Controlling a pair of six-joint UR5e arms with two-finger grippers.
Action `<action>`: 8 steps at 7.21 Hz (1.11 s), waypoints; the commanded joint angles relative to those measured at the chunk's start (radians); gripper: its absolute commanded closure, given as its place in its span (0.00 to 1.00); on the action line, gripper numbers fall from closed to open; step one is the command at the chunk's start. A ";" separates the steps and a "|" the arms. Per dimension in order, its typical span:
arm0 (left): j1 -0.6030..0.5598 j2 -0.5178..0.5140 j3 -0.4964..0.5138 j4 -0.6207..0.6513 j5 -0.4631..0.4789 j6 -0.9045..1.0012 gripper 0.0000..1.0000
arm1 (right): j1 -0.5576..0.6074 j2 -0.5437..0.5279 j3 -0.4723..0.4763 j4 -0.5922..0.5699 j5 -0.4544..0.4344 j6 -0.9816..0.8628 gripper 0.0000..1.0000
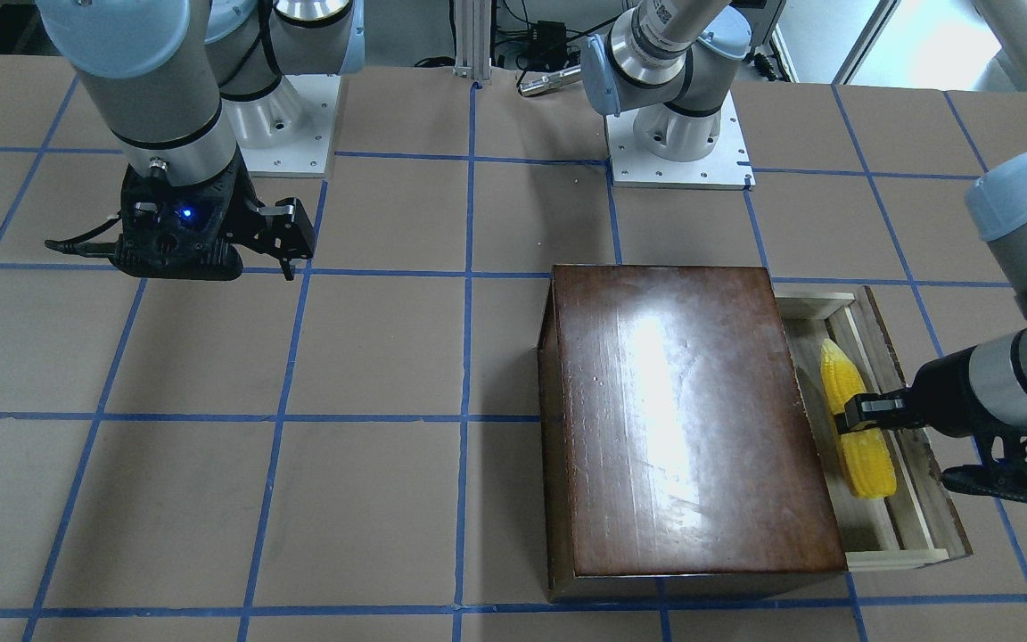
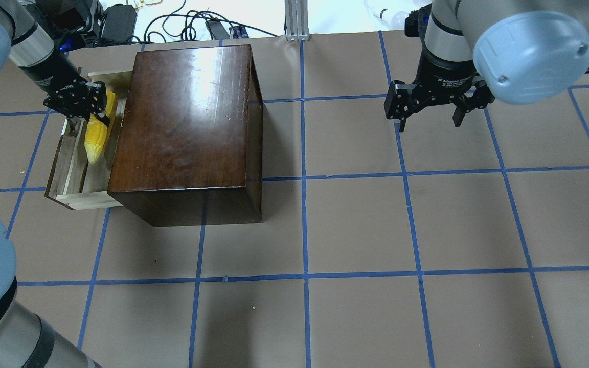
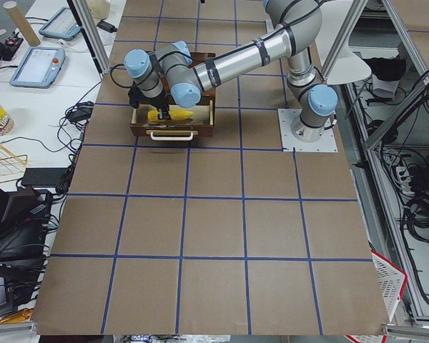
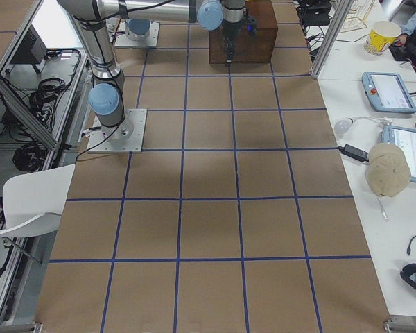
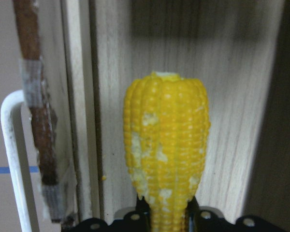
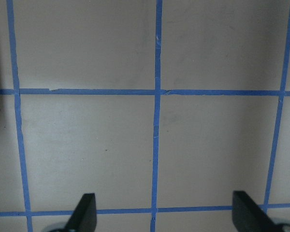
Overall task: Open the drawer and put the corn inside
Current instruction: 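Lower the corn into the drawer and open the left gripper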
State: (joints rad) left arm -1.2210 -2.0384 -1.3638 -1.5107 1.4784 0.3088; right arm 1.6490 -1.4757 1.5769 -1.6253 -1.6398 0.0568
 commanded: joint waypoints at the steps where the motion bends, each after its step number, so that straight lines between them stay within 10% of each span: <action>1: 0.000 -0.017 0.000 0.020 -0.025 -0.002 0.46 | 0.000 0.000 0.000 -0.001 0.000 0.000 0.00; 3: 0.000 -0.016 0.002 0.026 -0.064 -0.013 0.00 | 0.000 0.000 0.000 -0.001 0.000 0.000 0.00; 8: -0.009 0.058 0.034 -0.029 -0.015 -0.017 0.00 | 0.000 0.000 0.000 -0.001 0.000 0.000 0.00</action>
State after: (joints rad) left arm -1.2255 -2.0037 -1.3461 -1.5098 1.4503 0.2953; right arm 1.6490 -1.4757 1.5769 -1.6259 -1.6398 0.0567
